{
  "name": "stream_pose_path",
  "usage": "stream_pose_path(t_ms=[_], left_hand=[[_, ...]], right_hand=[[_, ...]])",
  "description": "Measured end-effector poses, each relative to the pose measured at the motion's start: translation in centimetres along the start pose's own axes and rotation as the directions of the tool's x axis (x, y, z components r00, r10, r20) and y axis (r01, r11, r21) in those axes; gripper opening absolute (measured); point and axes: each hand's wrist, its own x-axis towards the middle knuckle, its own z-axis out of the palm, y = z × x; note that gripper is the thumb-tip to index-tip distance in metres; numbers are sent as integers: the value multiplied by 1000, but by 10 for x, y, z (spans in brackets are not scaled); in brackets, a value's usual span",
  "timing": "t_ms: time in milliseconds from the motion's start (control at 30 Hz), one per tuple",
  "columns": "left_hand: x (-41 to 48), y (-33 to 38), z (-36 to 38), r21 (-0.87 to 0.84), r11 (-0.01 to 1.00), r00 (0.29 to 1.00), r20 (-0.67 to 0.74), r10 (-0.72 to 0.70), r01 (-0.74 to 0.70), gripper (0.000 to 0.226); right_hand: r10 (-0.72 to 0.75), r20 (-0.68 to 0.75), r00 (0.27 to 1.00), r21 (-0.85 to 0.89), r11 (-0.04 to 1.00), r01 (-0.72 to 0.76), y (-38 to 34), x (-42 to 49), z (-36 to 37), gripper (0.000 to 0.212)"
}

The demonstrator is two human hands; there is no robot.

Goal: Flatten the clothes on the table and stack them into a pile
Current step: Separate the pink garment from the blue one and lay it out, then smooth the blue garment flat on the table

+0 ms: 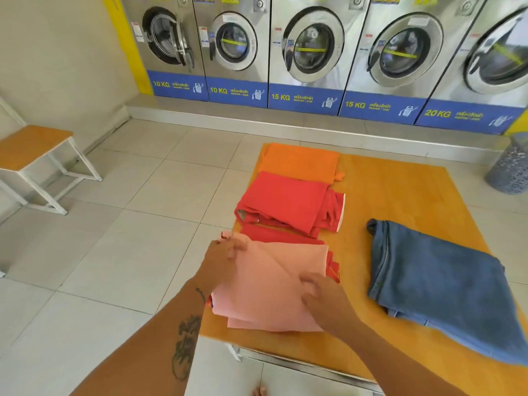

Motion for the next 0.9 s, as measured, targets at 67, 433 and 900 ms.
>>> stream_pose_path(t_ms=[67,433,900], left_hand=[[-4,-7,5,-44,999,1000,13,-24,24,34],[-15,-8,1,-213,977,983,-177,-50,12,44],[-25,155,93,-17,884,869,-192,456,-467,31]], right_hand=[[24,35,999,-12,1000,-23,1,3,-4,44],[80,137,987,200,974,-106,16,16,-28,36],[84,-114,990,7,996,-84,98,-5,-166,42]])
